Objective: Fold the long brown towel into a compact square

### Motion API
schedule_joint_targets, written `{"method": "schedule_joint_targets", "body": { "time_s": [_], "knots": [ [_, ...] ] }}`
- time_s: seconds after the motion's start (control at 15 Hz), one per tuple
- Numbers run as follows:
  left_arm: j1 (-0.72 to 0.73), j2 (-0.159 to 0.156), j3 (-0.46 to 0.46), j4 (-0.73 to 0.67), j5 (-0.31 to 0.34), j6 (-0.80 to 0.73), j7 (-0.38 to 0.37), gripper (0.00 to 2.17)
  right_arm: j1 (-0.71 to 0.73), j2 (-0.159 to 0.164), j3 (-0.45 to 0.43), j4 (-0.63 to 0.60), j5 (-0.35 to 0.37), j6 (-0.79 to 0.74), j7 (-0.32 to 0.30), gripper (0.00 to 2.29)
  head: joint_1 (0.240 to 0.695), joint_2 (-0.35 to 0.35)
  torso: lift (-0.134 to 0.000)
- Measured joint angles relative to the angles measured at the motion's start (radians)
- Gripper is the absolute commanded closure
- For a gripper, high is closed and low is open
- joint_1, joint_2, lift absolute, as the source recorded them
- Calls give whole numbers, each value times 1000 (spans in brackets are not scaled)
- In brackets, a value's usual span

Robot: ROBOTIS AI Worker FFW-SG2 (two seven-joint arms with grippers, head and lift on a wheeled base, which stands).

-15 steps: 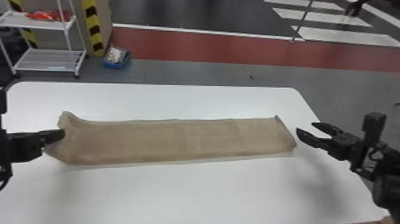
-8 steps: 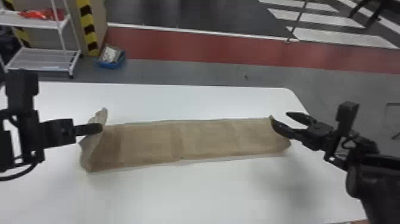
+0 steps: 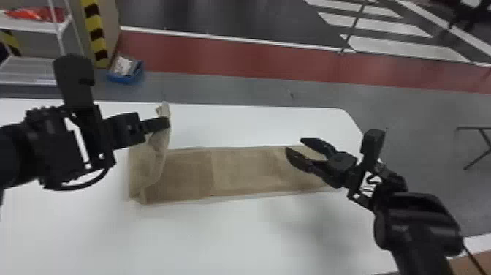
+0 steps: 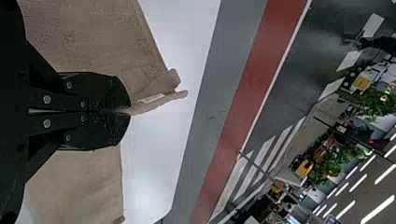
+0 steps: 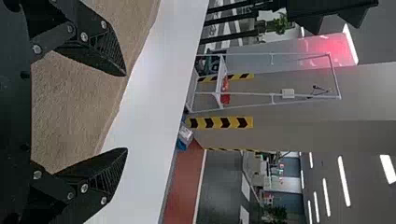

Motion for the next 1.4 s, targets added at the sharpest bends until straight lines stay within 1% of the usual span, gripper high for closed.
{"method": "schedule_joint_targets", "body": {
  "time_s": [0.07,0.13,0.2,0.47,0.53,0.67,0.87,1.27,1.4],
  "knots": [
    [-3,-4,-12,20,29,-28,5,1480,-8,28,29,13,-1,-14,-7,1399,695,-209,-124],
    [-9,-6,-17,39,68,-46,5,1480,-17,50,68,25,0,-21,-20,1764,695,-198,-124],
    [-14,-6,-21,50,95,-54,6,1480,-24,65,106,40,0,-34,-37,1885,695,-186,-124],
    [-30,1,-29,61,148,-61,9,1480,-87,144,245,187,-7,-174,-77,1895,695,-108,-124],
    [-32,4,-28,61,155,-62,9,1480,-103,160,278,221,-7,-204,-92,1895,695,-91,-124],
    [-33,9,-22,60,182,-62,8,1480,-136,186,309,291,-20,-258,-97,1895,695,-61,-124],
    [-42,13,0,67,248,-62,-12,1480,-184,212,359,371,-55,-291,-95,1895,695,-39,-124],
    [-59,13,2,73,308,-58,-47,1477,-239,259,442,449,-49,-294,-94,1895,695,1,-124],
    [-63,16,1,73,327,-38,-67,1477,-245,270,468,456,-63,-291,-84,1892,695,14,-124]
  ]
}}
